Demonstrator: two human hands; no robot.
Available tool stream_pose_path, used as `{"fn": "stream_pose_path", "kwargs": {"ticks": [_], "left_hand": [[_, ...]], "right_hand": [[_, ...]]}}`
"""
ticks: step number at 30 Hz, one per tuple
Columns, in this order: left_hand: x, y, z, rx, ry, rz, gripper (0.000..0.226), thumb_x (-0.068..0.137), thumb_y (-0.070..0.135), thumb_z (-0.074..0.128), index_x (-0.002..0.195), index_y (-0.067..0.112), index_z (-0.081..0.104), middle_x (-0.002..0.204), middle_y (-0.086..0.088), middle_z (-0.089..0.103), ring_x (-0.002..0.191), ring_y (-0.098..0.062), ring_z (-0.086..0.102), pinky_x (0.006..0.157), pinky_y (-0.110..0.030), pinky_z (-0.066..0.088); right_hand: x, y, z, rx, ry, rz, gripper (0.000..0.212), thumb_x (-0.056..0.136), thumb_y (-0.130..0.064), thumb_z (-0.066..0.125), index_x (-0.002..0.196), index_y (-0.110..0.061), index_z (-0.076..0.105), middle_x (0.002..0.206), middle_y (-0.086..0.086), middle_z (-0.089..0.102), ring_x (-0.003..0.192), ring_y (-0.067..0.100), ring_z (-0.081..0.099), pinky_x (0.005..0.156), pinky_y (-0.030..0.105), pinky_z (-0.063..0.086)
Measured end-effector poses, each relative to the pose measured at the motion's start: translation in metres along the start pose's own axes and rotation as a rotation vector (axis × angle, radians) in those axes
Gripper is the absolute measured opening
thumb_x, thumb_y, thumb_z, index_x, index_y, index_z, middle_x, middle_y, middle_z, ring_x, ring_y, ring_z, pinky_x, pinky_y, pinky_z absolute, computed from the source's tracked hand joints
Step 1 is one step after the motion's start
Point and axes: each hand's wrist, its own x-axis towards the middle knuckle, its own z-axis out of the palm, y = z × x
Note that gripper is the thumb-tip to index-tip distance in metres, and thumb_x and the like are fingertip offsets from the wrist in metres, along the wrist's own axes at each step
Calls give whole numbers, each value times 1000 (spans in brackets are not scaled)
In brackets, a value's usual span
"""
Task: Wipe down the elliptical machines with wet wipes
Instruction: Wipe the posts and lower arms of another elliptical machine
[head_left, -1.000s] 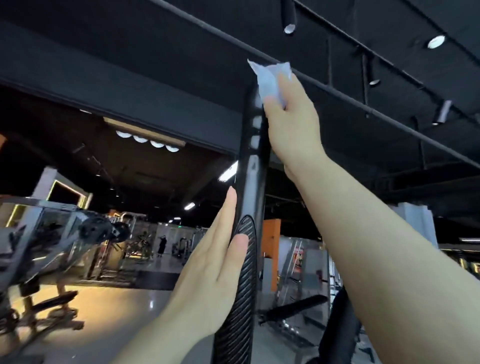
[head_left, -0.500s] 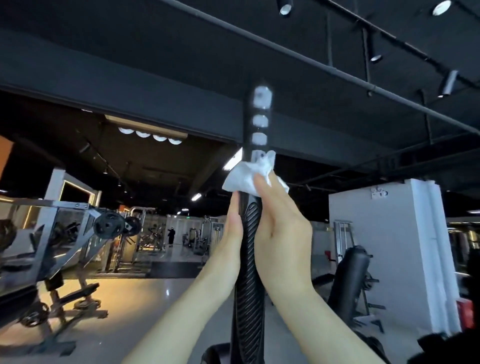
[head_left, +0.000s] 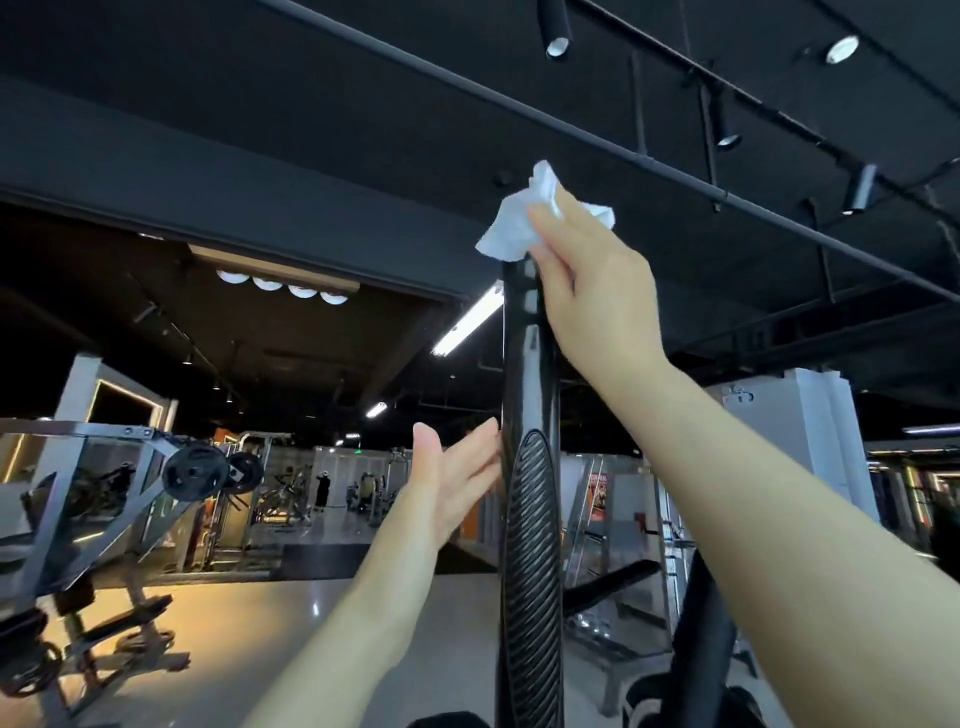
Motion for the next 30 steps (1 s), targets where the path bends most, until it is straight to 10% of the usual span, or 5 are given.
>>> {"fn": "stream_pose_path", "kwargs": {"ticks": [8,13,19,30], "left_hand": [[-28,-18,0,-33,-11,21,63,79,74,16,125,47,49,127,36,54,124,14,46,113,-26,34],[-35,-19,2,-41,-6,61,63,77,75,21,127,49,49,124,36,58,122,16,48,106,-22,38],[-44,-21,1,-123,20,82,71,72,75,26,136,47,39,127,28,61,119,11,54,103,-22,40],[-46,-31,-13,-138,347,298,47,83,62,29,124,49,47,129,18,61,114,3,60,103,-25,42]], "right_hand": [[-67,-5,-13,-78,-80,-161,28,86,10,62,109,-4,71,118,11,68,94,24,66,82,11,40],[-104,-12,-42,-102,-211,-356,26,89,-2,51,103,-4,72,116,12,68,106,25,65,91,27,51],[-4,1,-34,-251,-67,-320,23,85,8,57,101,-3,70,104,12,68,79,34,64,62,38,56],[-92,-27,-38,-40,-767,-653,26,90,5,48,83,-8,69,92,7,64,92,28,56,94,30,44]]}}
